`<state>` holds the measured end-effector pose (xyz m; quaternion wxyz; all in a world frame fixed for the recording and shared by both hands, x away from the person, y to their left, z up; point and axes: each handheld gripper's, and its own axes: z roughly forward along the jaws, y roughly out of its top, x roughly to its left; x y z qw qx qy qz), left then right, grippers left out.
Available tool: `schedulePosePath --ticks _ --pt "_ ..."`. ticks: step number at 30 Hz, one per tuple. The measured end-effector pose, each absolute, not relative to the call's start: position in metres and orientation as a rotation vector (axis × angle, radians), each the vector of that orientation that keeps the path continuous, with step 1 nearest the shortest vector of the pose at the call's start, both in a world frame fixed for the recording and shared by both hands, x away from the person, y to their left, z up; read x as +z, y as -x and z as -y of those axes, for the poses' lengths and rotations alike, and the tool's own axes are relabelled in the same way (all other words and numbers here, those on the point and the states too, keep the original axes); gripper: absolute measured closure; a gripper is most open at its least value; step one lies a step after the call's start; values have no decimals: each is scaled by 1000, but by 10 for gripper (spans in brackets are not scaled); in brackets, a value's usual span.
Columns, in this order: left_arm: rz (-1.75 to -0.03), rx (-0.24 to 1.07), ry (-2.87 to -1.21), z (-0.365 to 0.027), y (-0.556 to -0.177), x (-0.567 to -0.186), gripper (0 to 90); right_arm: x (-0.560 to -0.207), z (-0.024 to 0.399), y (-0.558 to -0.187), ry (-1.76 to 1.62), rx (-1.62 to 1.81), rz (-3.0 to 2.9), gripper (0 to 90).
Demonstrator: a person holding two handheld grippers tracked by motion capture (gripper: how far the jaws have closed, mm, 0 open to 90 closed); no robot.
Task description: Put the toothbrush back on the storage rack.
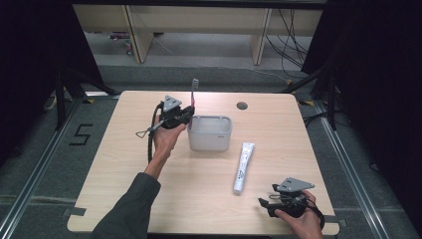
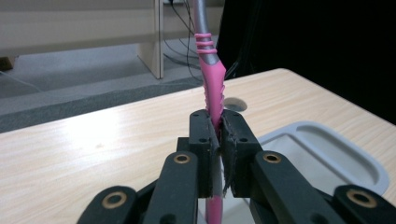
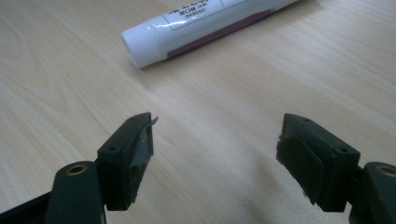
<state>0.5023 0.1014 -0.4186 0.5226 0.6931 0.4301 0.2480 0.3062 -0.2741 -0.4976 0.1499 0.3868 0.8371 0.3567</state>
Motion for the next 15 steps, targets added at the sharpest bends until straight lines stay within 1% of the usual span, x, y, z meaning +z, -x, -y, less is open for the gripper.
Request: schedulePosePath --ticks 15 --pt "-1040 612 -1729 -94 -503 -424 825 -498 274 -308 -1076 1019 -2410 272"
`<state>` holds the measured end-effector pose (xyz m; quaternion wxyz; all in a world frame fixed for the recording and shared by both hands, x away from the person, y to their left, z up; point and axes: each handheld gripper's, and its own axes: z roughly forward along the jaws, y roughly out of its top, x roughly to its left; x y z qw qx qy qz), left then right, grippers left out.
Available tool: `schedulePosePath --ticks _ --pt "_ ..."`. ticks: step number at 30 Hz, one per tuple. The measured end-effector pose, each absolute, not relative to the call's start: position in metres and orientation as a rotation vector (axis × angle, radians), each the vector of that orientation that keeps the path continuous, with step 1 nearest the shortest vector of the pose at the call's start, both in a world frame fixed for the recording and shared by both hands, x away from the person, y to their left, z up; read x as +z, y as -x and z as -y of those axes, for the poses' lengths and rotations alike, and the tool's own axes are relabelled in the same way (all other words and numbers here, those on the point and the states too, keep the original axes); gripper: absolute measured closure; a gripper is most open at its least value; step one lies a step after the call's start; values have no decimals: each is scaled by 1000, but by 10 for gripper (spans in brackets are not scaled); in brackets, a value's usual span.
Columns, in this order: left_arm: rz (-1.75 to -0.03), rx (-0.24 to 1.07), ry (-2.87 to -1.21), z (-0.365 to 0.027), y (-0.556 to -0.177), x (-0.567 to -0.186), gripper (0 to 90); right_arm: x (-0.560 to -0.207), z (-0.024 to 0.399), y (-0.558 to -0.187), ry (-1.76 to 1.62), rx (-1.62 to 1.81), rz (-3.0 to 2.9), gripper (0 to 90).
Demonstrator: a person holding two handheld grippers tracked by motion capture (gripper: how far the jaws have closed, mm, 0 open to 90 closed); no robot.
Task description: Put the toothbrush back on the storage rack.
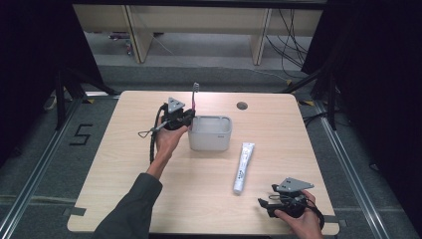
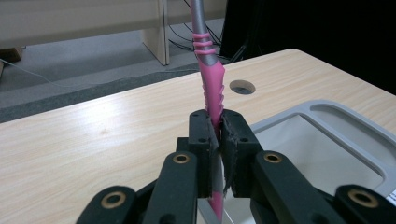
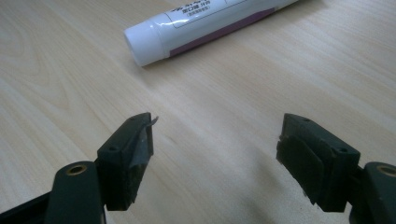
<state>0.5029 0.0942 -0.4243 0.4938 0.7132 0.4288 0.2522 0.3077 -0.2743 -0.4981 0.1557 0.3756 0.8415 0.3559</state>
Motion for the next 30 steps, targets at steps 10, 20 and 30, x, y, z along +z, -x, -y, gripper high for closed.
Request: schedulePosePath --ticks 10,20,30 --pt "-1072 621 -1759 -94 -504 -425 816 -498 273 -307 -1108 1021 -2416 272" --pt "-1080 614 -1761 -98 -503 -423 777 -498 273 -307 -1108 1029 -2409 271" --pt "-1071 622 -1757 -104 -496 -415 725 -497 274 -307 -1093 1025 -2402 269"
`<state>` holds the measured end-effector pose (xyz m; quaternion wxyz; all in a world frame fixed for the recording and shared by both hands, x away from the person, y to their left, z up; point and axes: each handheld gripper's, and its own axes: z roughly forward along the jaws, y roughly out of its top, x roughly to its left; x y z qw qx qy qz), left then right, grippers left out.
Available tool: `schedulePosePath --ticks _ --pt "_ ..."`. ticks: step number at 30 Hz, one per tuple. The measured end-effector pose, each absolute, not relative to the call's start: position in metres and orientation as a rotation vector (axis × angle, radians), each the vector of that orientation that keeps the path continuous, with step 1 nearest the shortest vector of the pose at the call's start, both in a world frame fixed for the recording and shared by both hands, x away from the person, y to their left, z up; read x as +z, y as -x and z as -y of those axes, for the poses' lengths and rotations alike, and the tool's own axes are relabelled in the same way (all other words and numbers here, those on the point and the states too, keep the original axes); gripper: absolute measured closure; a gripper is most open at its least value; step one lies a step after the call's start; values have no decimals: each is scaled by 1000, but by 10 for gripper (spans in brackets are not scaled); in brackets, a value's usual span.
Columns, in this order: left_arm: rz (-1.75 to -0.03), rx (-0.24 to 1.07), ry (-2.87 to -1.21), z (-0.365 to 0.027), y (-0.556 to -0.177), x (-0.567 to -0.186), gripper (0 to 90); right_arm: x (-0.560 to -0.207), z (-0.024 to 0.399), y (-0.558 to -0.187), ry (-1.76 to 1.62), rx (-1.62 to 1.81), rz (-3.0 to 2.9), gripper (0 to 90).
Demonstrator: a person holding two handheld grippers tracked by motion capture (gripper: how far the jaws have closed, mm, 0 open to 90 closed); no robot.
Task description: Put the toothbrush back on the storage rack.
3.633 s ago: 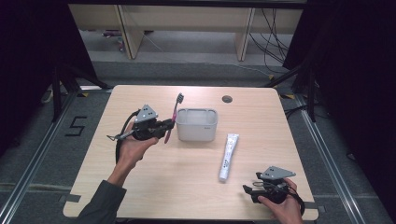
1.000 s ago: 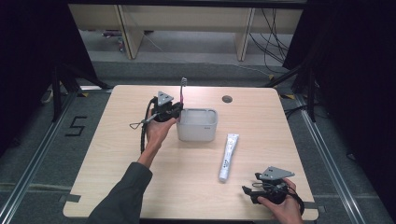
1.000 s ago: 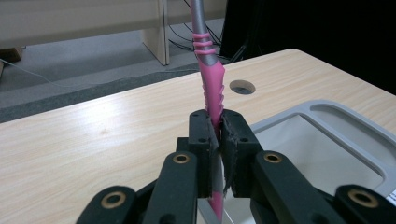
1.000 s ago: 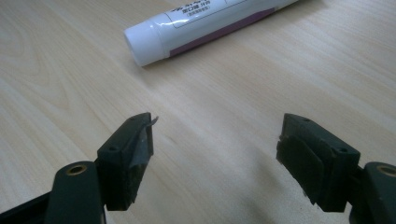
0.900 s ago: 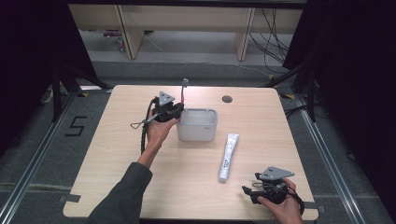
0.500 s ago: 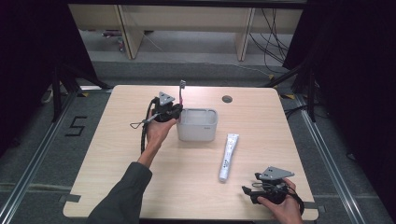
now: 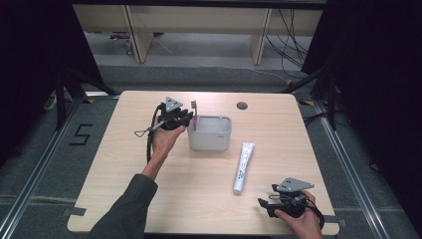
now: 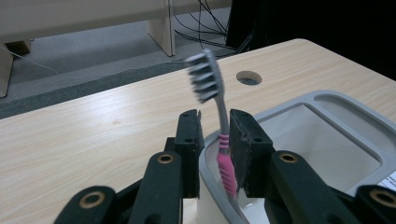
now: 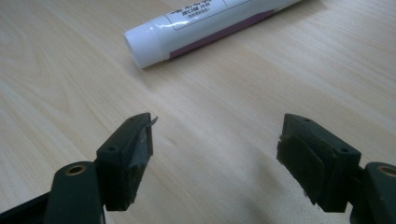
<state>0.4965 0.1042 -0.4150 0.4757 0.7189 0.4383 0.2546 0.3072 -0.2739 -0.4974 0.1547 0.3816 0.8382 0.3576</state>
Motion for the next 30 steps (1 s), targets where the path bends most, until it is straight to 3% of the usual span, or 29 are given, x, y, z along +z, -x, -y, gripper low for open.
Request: schedulePosePath --ticks 16,30 --pt "-1070 536 -1777 -122 -473 -406 510 -496 274 -307 -1104 1052 -2395 270" --pt "-1039 536 -1817 -132 -450 -395 397 -496 274 -307 -1104 1053 -2394 271"
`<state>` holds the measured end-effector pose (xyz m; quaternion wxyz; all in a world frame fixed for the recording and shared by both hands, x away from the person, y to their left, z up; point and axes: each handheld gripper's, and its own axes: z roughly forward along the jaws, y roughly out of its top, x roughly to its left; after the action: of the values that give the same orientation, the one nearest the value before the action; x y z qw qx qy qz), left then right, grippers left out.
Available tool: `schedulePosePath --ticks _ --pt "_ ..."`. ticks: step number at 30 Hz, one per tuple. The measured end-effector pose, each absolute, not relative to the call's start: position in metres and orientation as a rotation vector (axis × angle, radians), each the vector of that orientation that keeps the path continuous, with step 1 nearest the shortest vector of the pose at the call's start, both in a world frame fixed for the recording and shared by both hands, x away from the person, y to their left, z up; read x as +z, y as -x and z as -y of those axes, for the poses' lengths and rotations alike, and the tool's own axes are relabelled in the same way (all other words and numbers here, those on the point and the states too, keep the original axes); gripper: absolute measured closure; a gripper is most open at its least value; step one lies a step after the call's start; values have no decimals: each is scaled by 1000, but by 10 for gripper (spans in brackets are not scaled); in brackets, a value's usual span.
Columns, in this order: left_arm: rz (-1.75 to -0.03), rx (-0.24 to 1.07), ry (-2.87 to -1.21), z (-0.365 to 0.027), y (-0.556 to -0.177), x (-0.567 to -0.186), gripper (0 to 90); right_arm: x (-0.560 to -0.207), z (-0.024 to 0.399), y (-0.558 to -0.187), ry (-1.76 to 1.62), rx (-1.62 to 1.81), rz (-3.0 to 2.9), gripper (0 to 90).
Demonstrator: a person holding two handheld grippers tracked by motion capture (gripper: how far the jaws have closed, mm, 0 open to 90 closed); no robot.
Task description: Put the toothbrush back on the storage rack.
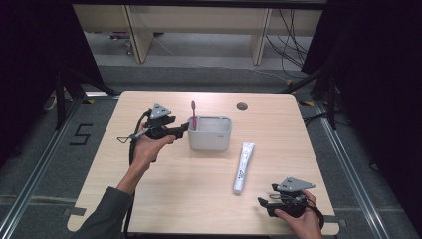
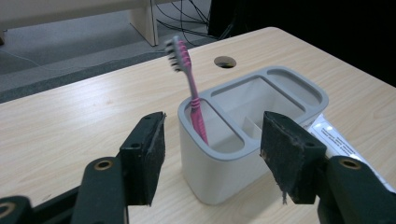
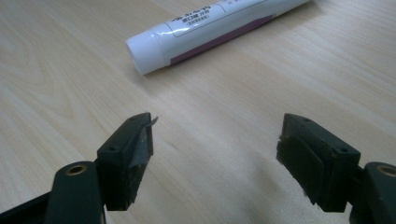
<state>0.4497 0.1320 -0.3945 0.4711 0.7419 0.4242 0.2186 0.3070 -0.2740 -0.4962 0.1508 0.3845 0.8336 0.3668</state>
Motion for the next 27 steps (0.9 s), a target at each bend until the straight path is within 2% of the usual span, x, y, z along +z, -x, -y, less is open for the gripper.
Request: schedulePosePath --ticks 8,13,27 --pt "-1040 520 -1813 -146 -438 -405 389 -497 275 -308 -1092 1048 -2386 271" --pt "-1009 493 -1866 -154 -431 -410 359 -497 274 -307 -1116 1046 -2383 271" --pt "-1006 440 -1844 -165 -414 -426 314 -498 274 -307 -1112 1047 -2383 271"
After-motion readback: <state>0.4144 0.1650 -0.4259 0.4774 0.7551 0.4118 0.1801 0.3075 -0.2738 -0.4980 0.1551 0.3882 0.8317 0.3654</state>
